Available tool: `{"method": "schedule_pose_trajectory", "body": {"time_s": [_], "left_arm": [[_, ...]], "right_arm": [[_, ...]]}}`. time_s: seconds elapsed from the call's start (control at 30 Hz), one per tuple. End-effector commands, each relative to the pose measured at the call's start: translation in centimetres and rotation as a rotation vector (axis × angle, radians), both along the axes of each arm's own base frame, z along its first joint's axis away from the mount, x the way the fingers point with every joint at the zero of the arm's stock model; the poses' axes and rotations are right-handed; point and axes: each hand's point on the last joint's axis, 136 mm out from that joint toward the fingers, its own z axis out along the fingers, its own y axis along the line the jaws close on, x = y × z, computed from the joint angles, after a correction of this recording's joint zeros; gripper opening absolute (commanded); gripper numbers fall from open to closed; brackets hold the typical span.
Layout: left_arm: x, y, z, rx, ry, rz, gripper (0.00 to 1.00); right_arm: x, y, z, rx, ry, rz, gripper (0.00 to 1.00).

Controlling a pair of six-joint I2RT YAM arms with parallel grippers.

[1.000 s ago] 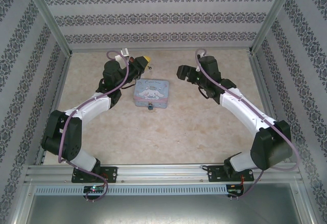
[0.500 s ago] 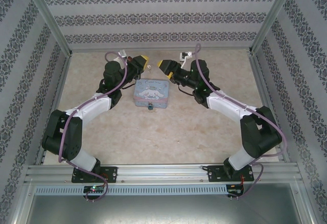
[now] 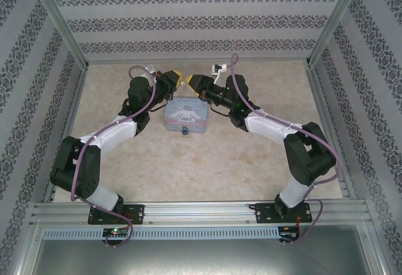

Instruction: Unlock the padlock with the key

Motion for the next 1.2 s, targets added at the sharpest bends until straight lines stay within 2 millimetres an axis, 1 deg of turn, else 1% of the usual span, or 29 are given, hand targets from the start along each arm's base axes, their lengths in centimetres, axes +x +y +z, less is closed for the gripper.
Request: {"method": "schedule_pose_trajectory", "body": {"time_s": [0.0, 0.23, 0.47, 0.6, 1.13, 1.17], "left_arm": [[-0.7, -0.2, 0.9, -0.012, -0.019, -0.003, 0.0], [-0.7, -0.3, 0.7, -0.011, -0.019, -0.005, 0.0], [-0.7, -0.3, 0.7, -0.012, -0.019, -0.001, 0.0], [-0.7, -0.2, 0.8, -0.011, -0.021, 0.001, 0.0], [-0.7, -0.1, 0.8, -0.007, -0.026, 0.01, 0.0], [-0.7, -0.1, 0.8, -0.005, -0.025, 0.01, 0.0]], "right_arm": [[0.1, 0.8, 2.2, 0.045, -0.057, 0.015, 0.43], [0.1, 1.5, 2.2, 0.048, -0.057, 0.032, 0.39], [-0.2, 2.2, 1.8, 0.046, -0.047, 0.05, 0.38], [-0.4, 2.5, 1.5, 0.042, -0.042, 0.06, 0.35], [-0.6, 2.4, 0.4, 0.031, -0.02, 0.059, 0.23], [-0.6, 2.4, 0.7, 0.039, -0.033, 0.059, 0.23]]}}
